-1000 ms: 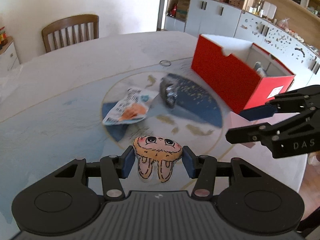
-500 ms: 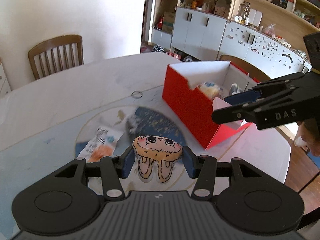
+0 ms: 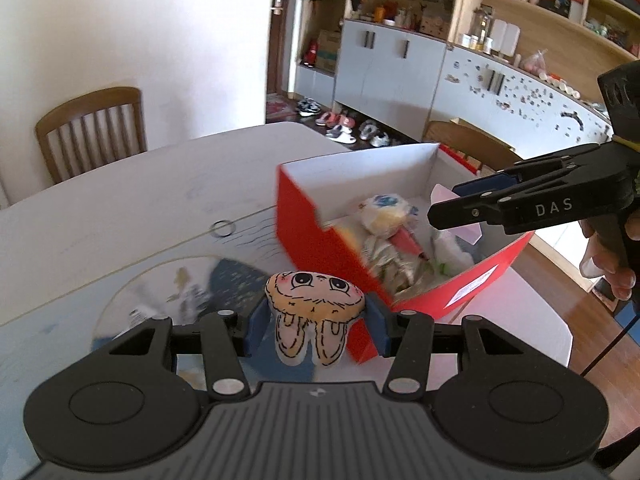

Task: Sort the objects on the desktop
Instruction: 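Carry the cartoon plush and pink note pad over the red shoebox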

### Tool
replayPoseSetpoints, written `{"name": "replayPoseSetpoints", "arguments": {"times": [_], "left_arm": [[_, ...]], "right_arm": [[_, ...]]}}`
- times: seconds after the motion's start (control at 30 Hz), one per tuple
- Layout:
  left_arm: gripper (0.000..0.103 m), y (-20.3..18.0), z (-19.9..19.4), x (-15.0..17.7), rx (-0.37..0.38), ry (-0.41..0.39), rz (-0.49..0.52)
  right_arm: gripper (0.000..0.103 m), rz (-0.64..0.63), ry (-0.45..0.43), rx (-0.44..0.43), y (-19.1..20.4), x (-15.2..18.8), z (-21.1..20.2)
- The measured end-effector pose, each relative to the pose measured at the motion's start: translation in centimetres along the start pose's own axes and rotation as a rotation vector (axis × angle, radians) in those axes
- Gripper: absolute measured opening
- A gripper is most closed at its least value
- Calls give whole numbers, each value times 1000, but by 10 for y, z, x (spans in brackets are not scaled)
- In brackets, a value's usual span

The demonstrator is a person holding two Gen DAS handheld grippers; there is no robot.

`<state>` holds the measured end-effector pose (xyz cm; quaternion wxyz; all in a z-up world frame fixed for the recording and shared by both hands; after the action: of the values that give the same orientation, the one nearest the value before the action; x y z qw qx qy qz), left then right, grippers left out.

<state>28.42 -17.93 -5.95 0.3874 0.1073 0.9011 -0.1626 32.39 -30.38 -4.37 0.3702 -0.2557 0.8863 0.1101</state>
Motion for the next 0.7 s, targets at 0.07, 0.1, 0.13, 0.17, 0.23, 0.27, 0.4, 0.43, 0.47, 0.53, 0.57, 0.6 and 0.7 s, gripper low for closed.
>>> {"name": "replayPoseSetpoints", "arguments": {"times": [0.07, 0.1, 0.13, 0.17, 0.23, 0.27, 0.4, 0.43, 0.47, 0.53, 0.57, 0.6, 0.7], "left_arm": [[50, -10, 12, -8, 11, 7, 16], [50, -14, 18, -12, 17, 9, 23], [50, -19, 24, -16, 24, 12, 30], [50, -24, 30, -20, 31, 14, 39], [50, -33, 40, -27, 42, 20, 53], [50, -38, 46, -30, 46, 23, 61], [50, -50, 70, -43, 61, 44, 82], [50, -52, 75, -45, 63, 50, 82], [50, -54, 81, -48, 66, 58, 81], [50, -55, 93, -52, 66, 75, 80], [50, -56, 100, -54, 64, 84, 81], [50, -55, 107, -55, 60, 94, 82], [50, -53, 124, -57, 51, 122, 81]], "right_arm": [[51, 7, 3, 15, -14, 2, 0], [51, 11, 4, 22, -20, 3, 1], [51, 16, 5, 30, -27, 4, 2], [51, 22, 7, 37, -35, 4, 3], [51, 34, 12, 52, -50, 6, 5], [51, 38, 14, 58, -56, 6, 6], [51, 47, 25, 81, -76, 6, 15], [51, 49, 28, 83, -81, 5, 18], [51, 49, 31, 86, -86, 5, 21], [51, 49, 37, 92, -93, 3, 28], [51, 48, 39, 92, -95, 2, 32], [51, 44, 41, 93, -96, 0, 36], [51, 35, 51, 97, -100, -4, 49]]}}
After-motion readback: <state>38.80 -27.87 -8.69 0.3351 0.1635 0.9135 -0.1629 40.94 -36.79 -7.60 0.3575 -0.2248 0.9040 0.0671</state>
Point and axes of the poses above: each gripper's, at about its wrist camera, not at the fingertips, and z roughly the way its jaws point, y to its left, x to its underside, the point moved 9 cm from there along z, roughly the way its jaws point, and after that the axes turned 10 degrees about x, right-handed, at the moved point
